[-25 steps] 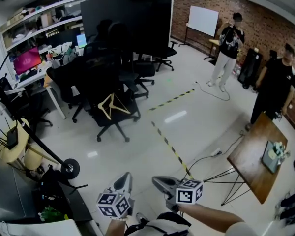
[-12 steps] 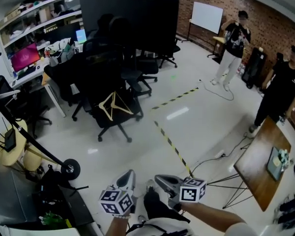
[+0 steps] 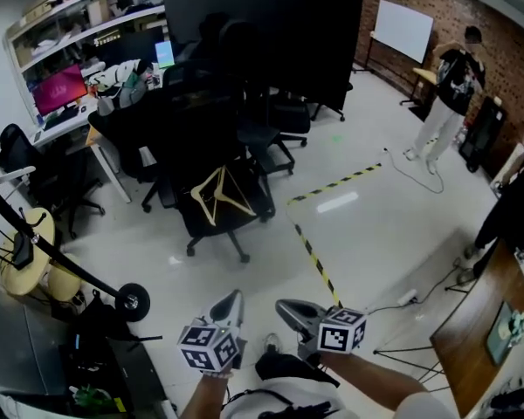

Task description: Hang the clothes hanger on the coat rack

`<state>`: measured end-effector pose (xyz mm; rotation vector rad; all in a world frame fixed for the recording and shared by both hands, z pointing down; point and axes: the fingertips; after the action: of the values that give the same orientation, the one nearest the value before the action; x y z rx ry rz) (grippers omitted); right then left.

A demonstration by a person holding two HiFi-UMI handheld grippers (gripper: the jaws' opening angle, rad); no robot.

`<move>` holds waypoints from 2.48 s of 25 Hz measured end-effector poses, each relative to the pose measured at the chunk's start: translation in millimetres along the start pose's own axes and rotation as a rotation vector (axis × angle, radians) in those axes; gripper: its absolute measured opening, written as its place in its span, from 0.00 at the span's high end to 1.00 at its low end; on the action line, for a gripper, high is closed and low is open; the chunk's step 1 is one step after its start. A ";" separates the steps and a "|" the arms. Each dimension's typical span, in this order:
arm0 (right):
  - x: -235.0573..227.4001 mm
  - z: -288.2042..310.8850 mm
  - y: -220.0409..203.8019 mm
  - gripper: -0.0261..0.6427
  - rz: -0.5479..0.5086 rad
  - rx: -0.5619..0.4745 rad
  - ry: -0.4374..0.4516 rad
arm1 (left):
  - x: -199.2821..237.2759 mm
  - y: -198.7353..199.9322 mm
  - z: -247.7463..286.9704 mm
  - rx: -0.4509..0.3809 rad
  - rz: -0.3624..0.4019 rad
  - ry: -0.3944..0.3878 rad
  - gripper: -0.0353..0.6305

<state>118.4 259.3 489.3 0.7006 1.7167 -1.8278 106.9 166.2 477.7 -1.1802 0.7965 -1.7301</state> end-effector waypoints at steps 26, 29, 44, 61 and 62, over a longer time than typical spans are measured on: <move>-158.3 95.9 114.0 0.87 0.054 0.045 -0.003 | 55.2 31.8 193.1 0.123 -0.008 0.069 0.96; -175.4 119.0 124.0 0.86 0.053 0.057 -0.012 | 74.0 39.6 216.5 0.135 -0.016 0.065 0.96; -294.8 268.9 177.0 0.75 0.018 0.210 -0.111 | 206.3 91.0 349.6 0.201 -0.087 0.089 0.96; -489.1 376.7 151.1 0.64 -0.121 0.452 -0.323 | 305.7 47.8 478.2 0.327 -0.181 0.161 0.96; -504.6 382.8 145.7 0.64 -0.121 0.470 -0.331 | 312.0 42.8 487.7 0.333 -0.190 0.172 0.96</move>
<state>579.3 -115.1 753.7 0.4374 1.1491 -2.3142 523.8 -150.8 728.2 -0.9128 0.4799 -2.0492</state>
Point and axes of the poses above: the fingertips, and each gripper's own axes: z forward along the fingers, x to its left, y out of its top, and after that the axes turned 10 degrees about y, right-handed
